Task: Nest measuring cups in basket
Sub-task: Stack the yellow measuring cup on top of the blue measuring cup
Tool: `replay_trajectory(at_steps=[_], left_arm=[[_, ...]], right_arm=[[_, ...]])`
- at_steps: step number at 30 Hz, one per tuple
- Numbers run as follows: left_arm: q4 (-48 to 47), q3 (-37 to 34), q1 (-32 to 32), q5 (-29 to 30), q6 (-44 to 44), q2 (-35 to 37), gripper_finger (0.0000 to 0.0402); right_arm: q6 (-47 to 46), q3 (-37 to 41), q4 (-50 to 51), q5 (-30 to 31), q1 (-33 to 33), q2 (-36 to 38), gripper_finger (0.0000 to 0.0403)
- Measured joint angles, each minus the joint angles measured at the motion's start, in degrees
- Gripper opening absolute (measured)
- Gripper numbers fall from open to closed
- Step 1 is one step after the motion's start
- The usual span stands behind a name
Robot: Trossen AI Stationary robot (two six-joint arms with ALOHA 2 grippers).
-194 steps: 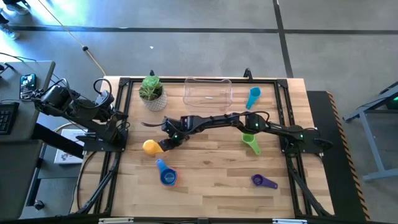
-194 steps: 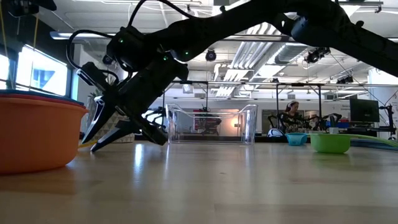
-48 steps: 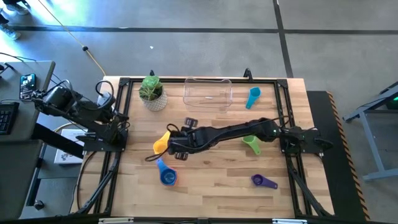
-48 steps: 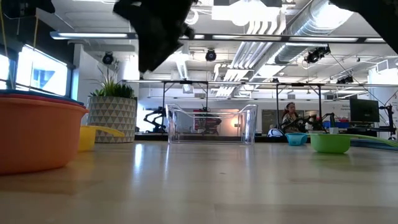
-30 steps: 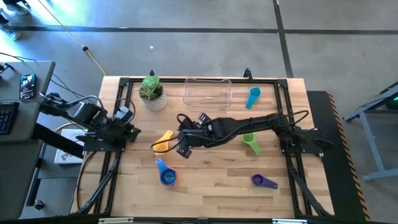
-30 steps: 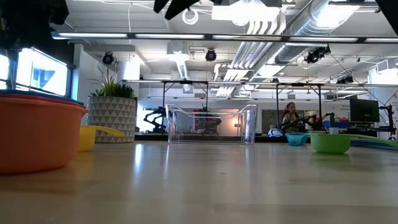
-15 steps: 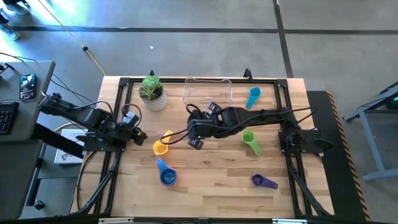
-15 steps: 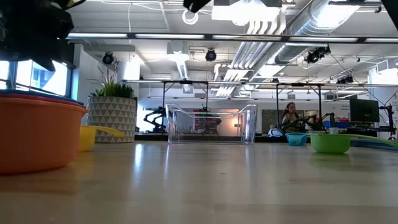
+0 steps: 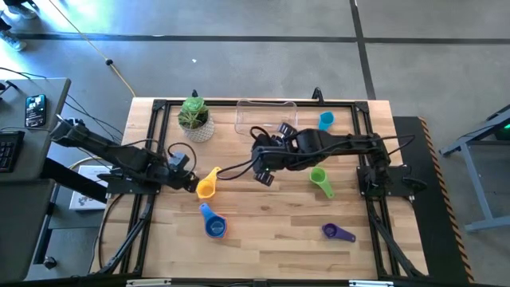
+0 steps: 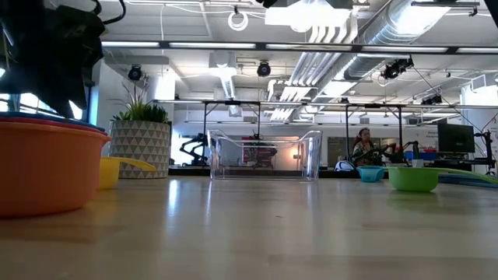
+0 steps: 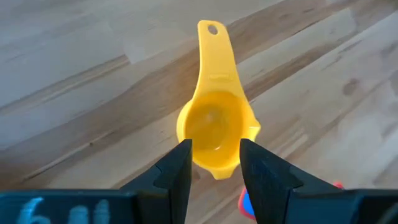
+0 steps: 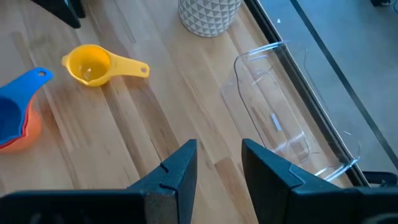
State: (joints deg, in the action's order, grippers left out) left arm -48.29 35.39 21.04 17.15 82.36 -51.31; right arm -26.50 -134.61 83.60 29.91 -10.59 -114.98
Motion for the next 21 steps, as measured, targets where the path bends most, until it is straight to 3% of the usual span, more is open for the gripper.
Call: replay_trajectory(at_steps=[21], left_arm=[[6.45,0.10,-6.97,-6.45,-3.42,-16.09,0.0125]], right_arm=[[-0.44,0.00,-0.09,-1.67,-0.07,-0.09,0.0119]])
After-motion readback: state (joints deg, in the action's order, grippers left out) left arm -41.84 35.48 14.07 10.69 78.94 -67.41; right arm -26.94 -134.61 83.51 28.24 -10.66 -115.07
